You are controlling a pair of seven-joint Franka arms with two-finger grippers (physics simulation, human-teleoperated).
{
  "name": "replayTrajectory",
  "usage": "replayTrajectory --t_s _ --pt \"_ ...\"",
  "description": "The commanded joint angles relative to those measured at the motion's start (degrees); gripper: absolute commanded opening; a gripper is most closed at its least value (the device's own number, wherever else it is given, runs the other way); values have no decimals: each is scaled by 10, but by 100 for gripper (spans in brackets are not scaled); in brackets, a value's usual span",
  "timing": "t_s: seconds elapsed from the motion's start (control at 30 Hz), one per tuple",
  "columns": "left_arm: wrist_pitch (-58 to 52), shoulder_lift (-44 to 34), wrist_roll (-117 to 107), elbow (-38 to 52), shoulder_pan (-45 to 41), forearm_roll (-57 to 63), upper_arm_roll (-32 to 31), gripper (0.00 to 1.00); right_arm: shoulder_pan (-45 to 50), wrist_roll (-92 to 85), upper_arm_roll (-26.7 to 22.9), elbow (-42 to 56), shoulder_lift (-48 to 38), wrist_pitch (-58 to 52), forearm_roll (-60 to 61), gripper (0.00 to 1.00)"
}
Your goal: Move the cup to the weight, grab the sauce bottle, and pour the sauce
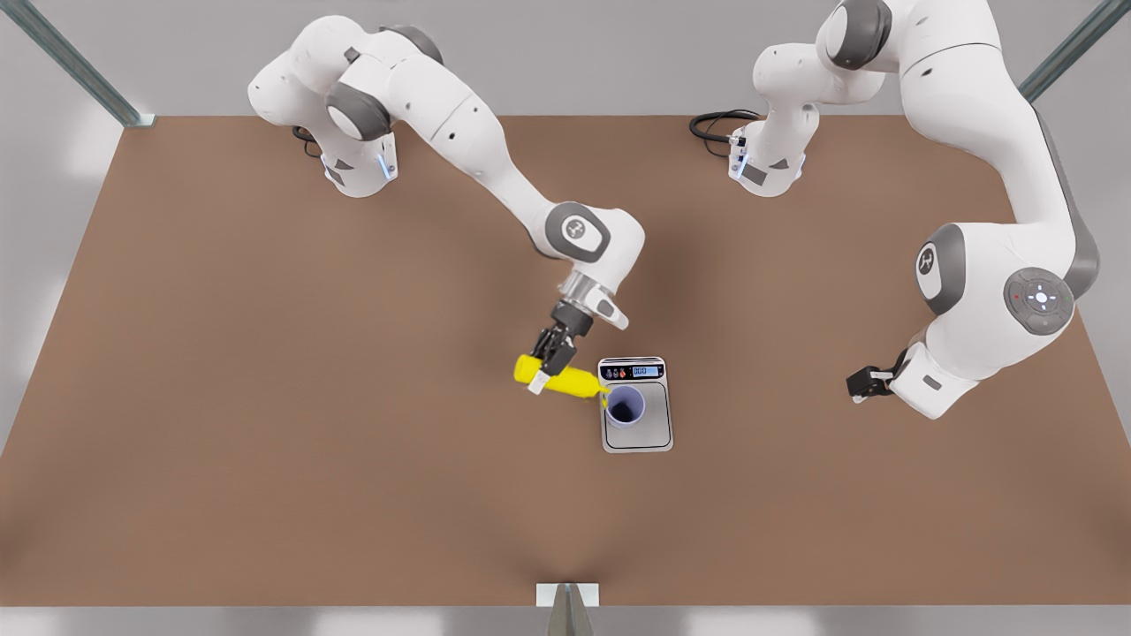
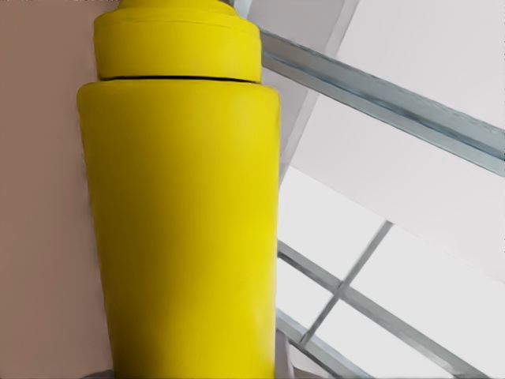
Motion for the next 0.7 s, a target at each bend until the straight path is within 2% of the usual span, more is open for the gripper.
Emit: replayTrajectory --t_s 0.0,0.67 --pt "0 -1 0 0 0 1 0 100 0 0 0 0 1 0 -6 56" --pt "-1 -1 0 0 0 0 0 100 9 -1 0 13 53 -26 -81 56"
